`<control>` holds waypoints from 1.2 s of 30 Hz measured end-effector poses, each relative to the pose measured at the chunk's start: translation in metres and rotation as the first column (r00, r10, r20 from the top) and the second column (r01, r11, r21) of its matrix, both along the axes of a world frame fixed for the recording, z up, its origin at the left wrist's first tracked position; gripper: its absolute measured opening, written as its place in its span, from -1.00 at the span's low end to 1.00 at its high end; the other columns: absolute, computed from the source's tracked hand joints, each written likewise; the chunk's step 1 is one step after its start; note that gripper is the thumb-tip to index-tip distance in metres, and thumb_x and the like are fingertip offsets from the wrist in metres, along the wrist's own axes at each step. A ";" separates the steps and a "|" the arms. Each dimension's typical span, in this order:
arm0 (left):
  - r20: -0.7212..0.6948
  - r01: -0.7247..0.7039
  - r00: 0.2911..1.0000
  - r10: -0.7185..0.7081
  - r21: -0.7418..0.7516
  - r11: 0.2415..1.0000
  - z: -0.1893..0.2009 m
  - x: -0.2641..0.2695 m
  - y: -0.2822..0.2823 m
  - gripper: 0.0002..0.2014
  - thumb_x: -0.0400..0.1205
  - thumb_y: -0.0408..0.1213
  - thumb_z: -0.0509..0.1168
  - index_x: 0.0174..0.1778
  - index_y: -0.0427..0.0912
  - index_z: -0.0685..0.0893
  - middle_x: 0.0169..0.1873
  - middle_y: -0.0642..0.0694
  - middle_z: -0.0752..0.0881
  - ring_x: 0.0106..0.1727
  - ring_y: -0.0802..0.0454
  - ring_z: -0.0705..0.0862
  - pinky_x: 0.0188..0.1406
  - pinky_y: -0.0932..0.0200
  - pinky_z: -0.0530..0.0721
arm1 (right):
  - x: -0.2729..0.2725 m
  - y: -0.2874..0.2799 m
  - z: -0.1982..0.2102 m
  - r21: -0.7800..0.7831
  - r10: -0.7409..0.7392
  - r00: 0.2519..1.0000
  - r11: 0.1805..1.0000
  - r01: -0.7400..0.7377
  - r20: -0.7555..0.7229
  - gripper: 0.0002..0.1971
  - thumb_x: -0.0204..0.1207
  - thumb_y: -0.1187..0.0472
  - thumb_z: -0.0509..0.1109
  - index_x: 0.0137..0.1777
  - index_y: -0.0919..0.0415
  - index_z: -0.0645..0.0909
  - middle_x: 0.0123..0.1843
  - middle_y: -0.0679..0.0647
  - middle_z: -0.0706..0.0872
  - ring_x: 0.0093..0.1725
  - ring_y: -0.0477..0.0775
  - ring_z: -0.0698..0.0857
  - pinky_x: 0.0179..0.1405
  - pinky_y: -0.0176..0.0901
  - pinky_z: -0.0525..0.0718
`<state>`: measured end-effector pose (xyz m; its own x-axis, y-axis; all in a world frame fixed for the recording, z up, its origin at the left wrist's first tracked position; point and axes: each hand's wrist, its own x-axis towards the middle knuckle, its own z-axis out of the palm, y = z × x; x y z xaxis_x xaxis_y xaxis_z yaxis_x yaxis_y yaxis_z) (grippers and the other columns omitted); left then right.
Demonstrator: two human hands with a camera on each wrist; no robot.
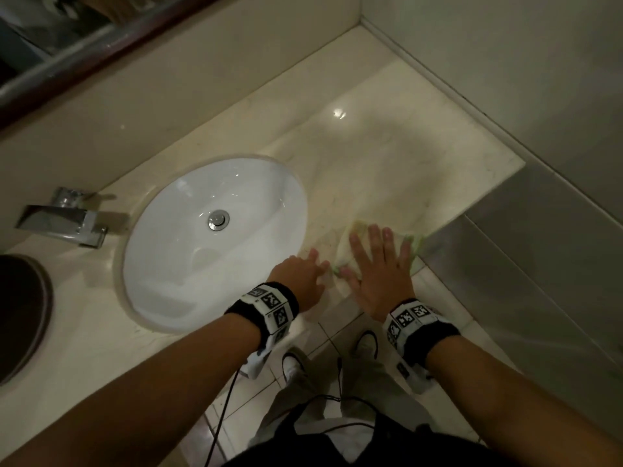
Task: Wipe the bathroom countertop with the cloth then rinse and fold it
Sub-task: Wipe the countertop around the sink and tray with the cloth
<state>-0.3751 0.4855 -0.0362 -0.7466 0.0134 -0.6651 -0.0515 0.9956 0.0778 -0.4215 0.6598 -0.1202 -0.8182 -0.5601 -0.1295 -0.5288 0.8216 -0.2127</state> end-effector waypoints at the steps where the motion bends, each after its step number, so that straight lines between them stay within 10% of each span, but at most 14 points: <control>1: -0.017 -0.016 1.000 0.015 -0.015 1.000 0.002 -0.001 0.004 -0.53 0.73 0.00 0.08 0.58 0.03 0.35 0.56 -0.09 0.32 0.33 -0.25 0.55 0.23 -0.11 0.61 | 0.000 0.000 0.000 -0.018 -0.011 1.000 1.000 0.011 -0.001 -0.30 0.64 -0.31 -0.07 0.71 0.01 0.12 0.73 0.27 0.06 0.70 0.37 -0.01 0.58 0.51 -0.18; 6: -0.176 -0.093 0.980 0.094 0.012 0.996 0.004 -0.022 0.023 -0.61 0.71 0.00 0.11 0.39 -0.08 0.53 0.37 -0.08 0.52 0.34 -0.16 0.56 0.19 -0.08 0.63 | -0.012 0.010 0.000 -0.068 -0.012 1.000 0.998 0.011 -0.011 -0.34 0.66 -0.30 -0.06 0.71 -0.07 0.05 0.74 0.18 0.06 0.71 0.28 0.01 0.61 0.42 -0.23; 13: -0.004 -0.092 0.996 0.093 0.069 0.993 -0.006 -0.058 0.035 -0.22 0.66 0.21 0.17 0.70 0.10 -0.07 0.70 0.03 -0.15 0.70 -0.15 -0.12 0.58 -0.14 0.25 | -0.104 0.067 0.000 -0.007 -0.223 0.975 0.975 0.223 -0.004 -0.27 0.59 -0.36 -0.17 0.71 -0.05 0.08 0.73 0.21 0.11 0.70 0.33 0.05 0.60 0.47 -0.15; 36: 0.075 0.006 0.997 -0.006 0.002 1.000 -0.013 -0.068 0.037 -0.15 0.64 0.18 0.21 0.70 -0.01 -0.12 0.70 -0.12 -0.18 0.67 -0.36 -0.14 0.53 -0.22 0.36 | -0.047 0.035 0.006 0.040 -0.175 0.982 0.984 0.173 0.064 -0.27 0.64 -0.30 -0.15 0.72 0.06 0.02 0.73 0.30 -0.05 0.70 0.41 -0.10 0.58 0.52 -0.19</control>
